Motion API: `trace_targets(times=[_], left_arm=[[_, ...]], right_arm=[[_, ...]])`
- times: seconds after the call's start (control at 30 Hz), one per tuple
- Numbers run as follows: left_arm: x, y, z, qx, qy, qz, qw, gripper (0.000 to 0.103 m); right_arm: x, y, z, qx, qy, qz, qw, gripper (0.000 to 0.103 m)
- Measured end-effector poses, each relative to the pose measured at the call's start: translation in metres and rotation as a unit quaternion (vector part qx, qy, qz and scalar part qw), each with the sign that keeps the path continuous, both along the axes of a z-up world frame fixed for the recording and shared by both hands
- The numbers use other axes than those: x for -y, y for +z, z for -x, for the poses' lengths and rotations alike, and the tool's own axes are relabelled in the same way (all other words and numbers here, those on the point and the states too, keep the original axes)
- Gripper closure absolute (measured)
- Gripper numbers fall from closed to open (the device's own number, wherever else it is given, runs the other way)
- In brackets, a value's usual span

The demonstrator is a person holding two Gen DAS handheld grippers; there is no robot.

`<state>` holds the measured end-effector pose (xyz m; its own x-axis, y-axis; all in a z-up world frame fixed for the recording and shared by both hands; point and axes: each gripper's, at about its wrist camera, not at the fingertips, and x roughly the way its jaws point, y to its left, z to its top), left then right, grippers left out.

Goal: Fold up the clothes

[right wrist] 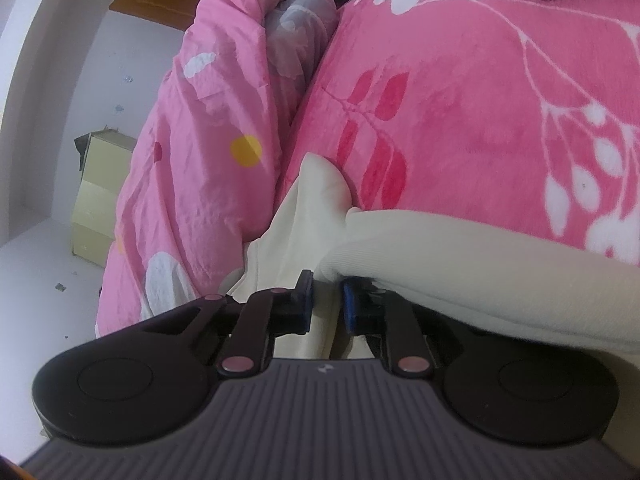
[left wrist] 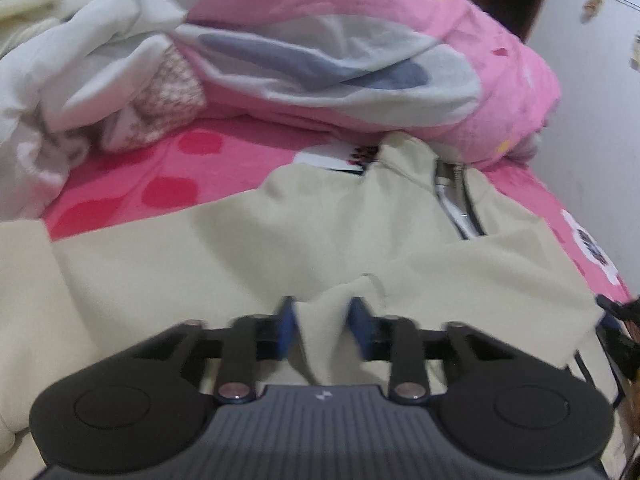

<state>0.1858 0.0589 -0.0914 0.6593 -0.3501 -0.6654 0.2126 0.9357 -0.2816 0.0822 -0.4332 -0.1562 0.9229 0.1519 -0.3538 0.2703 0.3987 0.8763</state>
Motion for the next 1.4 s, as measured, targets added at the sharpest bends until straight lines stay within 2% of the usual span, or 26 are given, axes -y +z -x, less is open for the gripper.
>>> trace_targets(times=[0.1, 0.27, 0.43, 0.5, 0.57, 0.6, 0.63, 0.7, 0.8, 0.87, 0.97, 1.0, 1.07, 1.23, 1.3, 1.37, 1.4], left_arm=[[0.007, 0.001, 0.001, 0.007, -0.003, 0.002, 1.0000, 0.087], [0.018, 0.000, 0.001, 0.015, -0.003, 0.006, 0.9999, 0.089], [0.024, -0.002, 0.003, 0.015, 0.000, 0.013, 0.9998, 0.089], [0.023, -0.004, 0.004, 0.008, 0.004, 0.017, 0.9998, 0.089], [0.021, -0.007, 0.005, 0.001, 0.008, 0.021, 0.9998, 0.089], [0.020, -0.008, 0.006, -0.003, 0.010, 0.023, 0.9997, 0.089], [0.019, -0.010, 0.007, -0.006, 0.012, 0.025, 0.9996, 0.089], [0.018, -0.011, 0.007, -0.011, 0.013, 0.031, 0.9994, 0.086], [0.017, -0.013, 0.007, -0.017, 0.007, 0.037, 0.9991, 0.080], [0.019, -0.013, 0.008, -0.013, 0.002, 0.035, 0.9993, 0.077], [0.022, -0.014, 0.013, -0.006, 0.007, 0.028, 0.9996, 0.081], [0.023, -0.014, 0.014, -0.004, 0.010, 0.026, 0.9996, 0.086], [0.021, -0.015, 0.016, -0.004, 0.014, 0.030, 0.9994, 0.088], [0.018, -0.017, 0.019, -0.007, 0.027, 0.041, 0.9988, 0.089], [0.019, -0.017, 0.021, -0.002, 0.028, 0.037, 0.9989, 0.089], [0.021, -0.018, 0.023, 0.005, 0.028, 0.031, 0.9991, 0.089], [0.021, -0.018, 0.024, 0.006, 0.029, 0.030, 0.9991, 0.089]], right_arm=[[0.000, 0.003, 0.001, 0.001, -0.007, 0.023, 1.000, 0.093], [0.004, 0.007, 0.003, 0.006, -0.026, 0.048, 0.999, 0.094], [0.011, 0.006, 0.008, 0.004, -0.043, 0.054, 0.998, 0.095], [0.015, 0.002, 0.008, -0.005, -0.041, 0.040, 0.998, 0.094], [0.019, 0.000, 0.011, -0.013, -0.031, 0.021, 0.999, 0.093], [0.019, 0.002, 0.013, -0.019, -0.024, 0.020, 0.999, 0.089], [0.020, 0.006, 0.017, -0.026, -0.017, 0.025, 0.999, 0.082], [0.018, 0.019, 0.028, -0.041, -0.001, 0.054, 0.998, 0.072], [0.010, 0.046, 0.042, -0.034, 0.050, 0.108, 0.992, 0.071], [0.000, 0.071, 0.042, -0.014, 0.087, 0.166, 0.982, 0.071], [-0.011, 0.100, 0.014, -0.011, 0.114, 0.273, 0.955, 0.070], [-0.009, 0.101, -0.001, -0.015, 0.123, 0.289, 0.949, 0.068], [0.002, 0.093, -0.041, -0.037, 0.146, 0.309, 0.939, 0.064], [0.025, 0.059, -0.133, -0.103, 0.194, 0.342, 0.914, 0.064], [0.029, 0.048, -0.159, -0.120, 0.203, 0.346, 0.908, 0.064], [0.033, 0.037, -0.177, -0.128, 0.215, 0.337, 0.907, 0.080], [0.033, 0.034, -0.180, -0.123, 0.215, 0.336, 0.909, 0.095]])
